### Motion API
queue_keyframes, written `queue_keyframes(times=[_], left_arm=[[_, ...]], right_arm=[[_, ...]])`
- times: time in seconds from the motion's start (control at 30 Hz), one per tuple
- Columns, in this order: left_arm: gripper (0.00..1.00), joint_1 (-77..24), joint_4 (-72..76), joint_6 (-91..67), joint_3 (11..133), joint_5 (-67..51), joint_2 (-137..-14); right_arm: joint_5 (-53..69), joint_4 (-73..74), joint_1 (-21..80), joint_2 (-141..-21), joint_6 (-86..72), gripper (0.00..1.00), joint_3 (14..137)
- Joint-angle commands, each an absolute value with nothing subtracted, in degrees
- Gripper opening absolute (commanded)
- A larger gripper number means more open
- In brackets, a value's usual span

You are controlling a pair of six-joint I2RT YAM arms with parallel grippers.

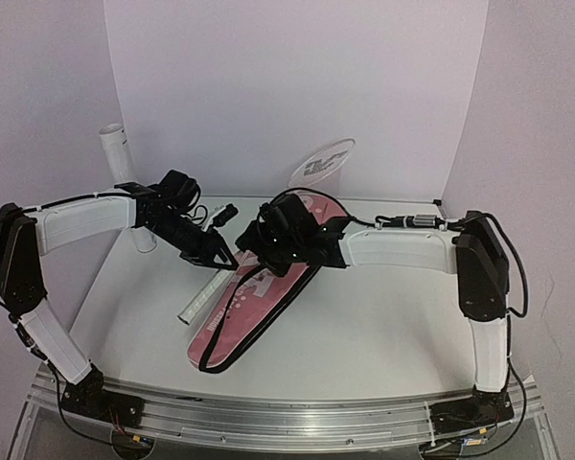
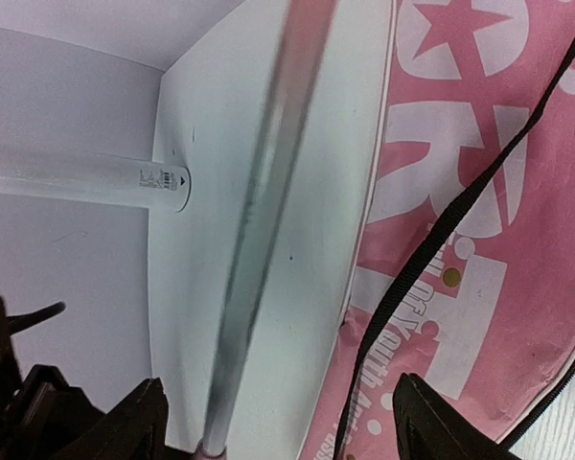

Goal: Pack up the badminton gear

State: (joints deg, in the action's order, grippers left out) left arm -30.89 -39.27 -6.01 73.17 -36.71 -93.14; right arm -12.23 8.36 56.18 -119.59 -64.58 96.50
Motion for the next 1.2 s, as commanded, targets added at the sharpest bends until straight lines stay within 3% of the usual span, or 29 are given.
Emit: queue_keyframes(times=[0.0,0.33,0.4,0.47,0.53,0.6,0.63,0.7,0.77,0.97,1.17], left_arm=[[0.00,-31.35,-36.24,-5.11,75.85,-36.44,-92.23],[0.00,-31.95,-35.48,-4.40,78.52,-35.00,-94.26],[0.00,-31.94,-35.29,-4.14,78.76,-35.14,-94.36],[0.00,-31.96,-35.37,-3.67,78.80,-35.64,-94.40],[0.00,-31.99,-36.18,-2.45,78.65,-37.25,-94.38],[0.01,-31.96,-37.21,-0.68,77.76,-40.24,-93.97],[0.16,-31.88,-37.68,0.29,76.68,-41.91,-93.30],[0.55,-31.71,-38.15,2.31,74.08,-44.55,-91.42],[0.75,-31.31,-37.84,3.74,71.02,-47.35,-88.11],[0.81,-31.21,-31.19,7.78,61.67,-50.28,-78.11],[0.83,-32.03,-24.48,6.07,57.77,-51.32,-75.16]], right_arm=[[-15.28,-0.24,56.45,-120.32,-70.74,0.70,97.53],[-12.15,-3.23,57.00,-125.78,-73.93,0.52,101.44],[-12.23,-3.68,56.96,-125.68,-73.59,0.38,101.03],[-12.85,-3.82,56.92,-125.20,-72.10,0.09,100.70],[-13.29,-4.48,56.87,-124.06,-69.19,0.00,99.86],[-12.94,-6.66,56.77,-122.62,-64.02,0.00,98.19],[-12.41,-9.04,56.56,-121.46,-61.79,0.00,96.87],[-9.66,-13.53,55.88,-119.23,-57.20,0.00,93.33],[-6.04,-17.47,55.10,-117.04,-52.25,0.00,90.61],[5.00,-22.31,54.42,-111.91,-41.11,0.00,88.51],[7.19,-25.59,55.00,-111.31,-40.21,0.00,88.97]])
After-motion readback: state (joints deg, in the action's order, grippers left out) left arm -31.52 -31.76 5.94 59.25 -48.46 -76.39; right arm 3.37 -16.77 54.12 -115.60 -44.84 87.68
